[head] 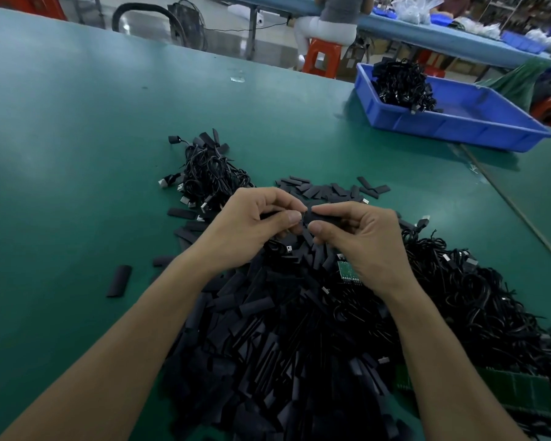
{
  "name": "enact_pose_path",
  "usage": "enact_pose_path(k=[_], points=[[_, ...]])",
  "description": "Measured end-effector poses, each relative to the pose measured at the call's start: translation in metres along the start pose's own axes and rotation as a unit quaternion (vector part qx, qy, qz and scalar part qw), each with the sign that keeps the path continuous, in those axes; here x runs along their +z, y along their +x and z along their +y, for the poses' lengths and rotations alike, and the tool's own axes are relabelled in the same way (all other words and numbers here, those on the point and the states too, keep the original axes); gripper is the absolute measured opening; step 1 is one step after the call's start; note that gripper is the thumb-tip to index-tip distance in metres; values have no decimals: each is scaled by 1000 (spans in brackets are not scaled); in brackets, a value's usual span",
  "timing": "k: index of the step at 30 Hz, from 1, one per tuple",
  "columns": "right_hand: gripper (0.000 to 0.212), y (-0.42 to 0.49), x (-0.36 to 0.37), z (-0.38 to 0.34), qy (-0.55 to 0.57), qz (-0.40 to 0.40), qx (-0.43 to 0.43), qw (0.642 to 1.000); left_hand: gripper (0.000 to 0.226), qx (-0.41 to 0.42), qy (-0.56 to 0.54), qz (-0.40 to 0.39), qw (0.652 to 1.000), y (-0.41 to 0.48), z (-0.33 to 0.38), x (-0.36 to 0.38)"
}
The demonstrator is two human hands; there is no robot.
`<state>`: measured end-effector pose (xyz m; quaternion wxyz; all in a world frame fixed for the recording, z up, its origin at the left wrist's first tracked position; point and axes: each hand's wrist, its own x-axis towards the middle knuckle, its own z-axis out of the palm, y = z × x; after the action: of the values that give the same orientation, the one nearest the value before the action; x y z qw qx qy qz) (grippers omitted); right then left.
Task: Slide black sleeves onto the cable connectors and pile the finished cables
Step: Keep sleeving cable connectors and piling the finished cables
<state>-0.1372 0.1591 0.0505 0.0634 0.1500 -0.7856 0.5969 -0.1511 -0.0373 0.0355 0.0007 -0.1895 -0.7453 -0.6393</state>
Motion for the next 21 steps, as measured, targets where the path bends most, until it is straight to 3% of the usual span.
enact_pose_path(k=[4, 8, 12, 21], points=[[21, 0, 3, 2, 5, 29, -17, 999, 12, -15, 19, 25, 999, -1, -2, -2], [18, -3, 4, 5, -2, 56, -28, 998, 24, -40, 98, 67, 992, -1, -5, -3], [18, -4, 4, 7, -14, 75, -37, 996, 35, -42, 97, 43, 993, -2, -3, -1], [21, -6, 2, 7, -10, 51, -50, 997, 28, -35, 120, 20, 992, -3, 3, -1]])
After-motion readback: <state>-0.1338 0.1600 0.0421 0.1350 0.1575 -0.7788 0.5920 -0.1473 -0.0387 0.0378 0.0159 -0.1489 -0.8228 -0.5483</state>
